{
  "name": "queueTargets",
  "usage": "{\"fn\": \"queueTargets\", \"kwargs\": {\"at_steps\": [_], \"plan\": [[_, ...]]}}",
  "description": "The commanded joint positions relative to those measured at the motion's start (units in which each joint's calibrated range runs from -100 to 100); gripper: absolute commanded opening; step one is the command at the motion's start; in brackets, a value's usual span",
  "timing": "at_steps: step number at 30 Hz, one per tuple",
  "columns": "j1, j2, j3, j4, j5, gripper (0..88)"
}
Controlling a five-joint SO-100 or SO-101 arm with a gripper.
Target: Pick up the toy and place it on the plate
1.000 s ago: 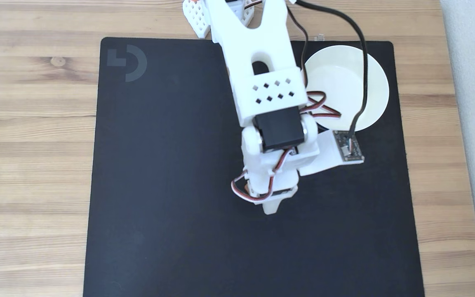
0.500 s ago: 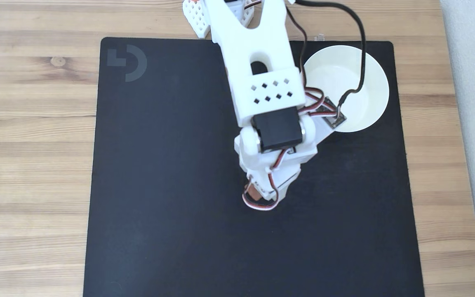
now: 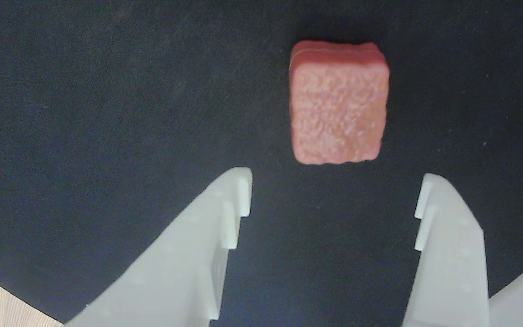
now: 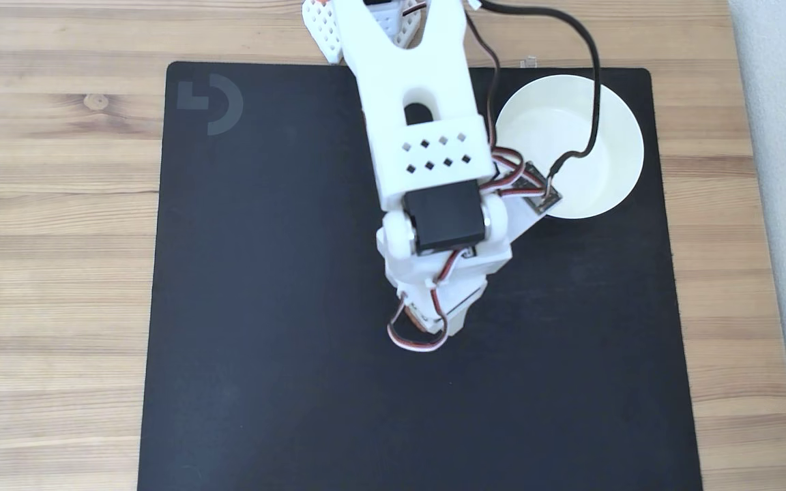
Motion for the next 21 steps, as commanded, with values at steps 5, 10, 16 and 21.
{"fn": "queueTargets", "kwargs": {"at_steps": [5,10,16,21], "plan": [[0.4,1.0,-2.5,-0.4,-0.1,24.6],[0.4,4.3,-2.5,-2.3,-0.1,24.6],[0.4,7.7,-2.5,-6.1,-0.2,24.6],[0.4,10.7,-2.5,-7.2,-0.2,24.6]]}}
